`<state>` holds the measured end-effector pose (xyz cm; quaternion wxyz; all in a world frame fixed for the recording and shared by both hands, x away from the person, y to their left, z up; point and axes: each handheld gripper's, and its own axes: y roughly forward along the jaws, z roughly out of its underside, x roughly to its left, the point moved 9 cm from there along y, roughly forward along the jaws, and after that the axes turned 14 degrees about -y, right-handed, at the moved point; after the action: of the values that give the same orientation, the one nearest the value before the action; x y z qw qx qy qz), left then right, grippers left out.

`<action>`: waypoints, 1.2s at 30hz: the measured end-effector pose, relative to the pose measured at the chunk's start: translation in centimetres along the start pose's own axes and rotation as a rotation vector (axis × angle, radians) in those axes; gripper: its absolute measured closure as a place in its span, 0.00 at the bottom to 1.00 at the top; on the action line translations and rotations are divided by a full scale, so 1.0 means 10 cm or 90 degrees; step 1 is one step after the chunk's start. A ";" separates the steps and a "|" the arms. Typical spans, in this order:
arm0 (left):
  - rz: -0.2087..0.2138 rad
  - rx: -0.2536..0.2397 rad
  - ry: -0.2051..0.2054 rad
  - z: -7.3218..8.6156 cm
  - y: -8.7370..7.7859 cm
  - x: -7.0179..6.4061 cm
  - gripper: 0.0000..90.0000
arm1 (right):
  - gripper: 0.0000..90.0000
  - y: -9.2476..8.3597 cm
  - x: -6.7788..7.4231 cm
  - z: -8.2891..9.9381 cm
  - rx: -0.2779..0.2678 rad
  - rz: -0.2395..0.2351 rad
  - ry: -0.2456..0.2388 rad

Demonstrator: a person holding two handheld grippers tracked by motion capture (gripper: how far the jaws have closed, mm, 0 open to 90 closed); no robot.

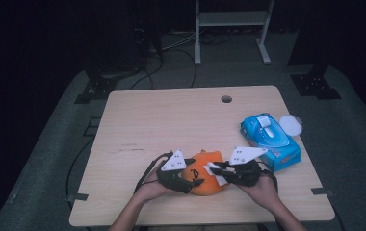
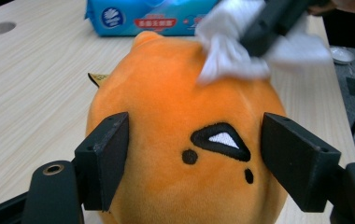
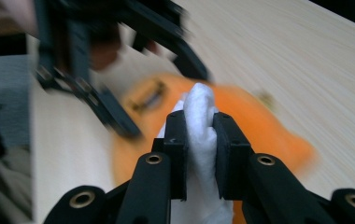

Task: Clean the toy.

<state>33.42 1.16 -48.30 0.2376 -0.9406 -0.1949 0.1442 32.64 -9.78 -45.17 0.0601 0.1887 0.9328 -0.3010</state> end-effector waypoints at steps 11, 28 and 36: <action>0.000 0.012 -0.002 0.07 -0.02 0.07 0.31 | 0.85 -0.03 -0.22 0.21 0.028 0.031 0.024; 0.021 0.002 -0.053 0.03 -0.08 0.13 0.39 | 0.84 -0.05 -0.22 0.28 0.019 0.016 0.044; 0.036 0.007 -0.050 0.06 -0.07 0.10 0.39 | 0.84 -0.06 -0.32 0.22 -0.011 0.031 0.067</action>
<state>33.86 2.36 -48.62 0.2305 -0.9381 -0.1765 0.1889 35.41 -12.54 -45.93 0.0202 0.2263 0.9323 -0.2813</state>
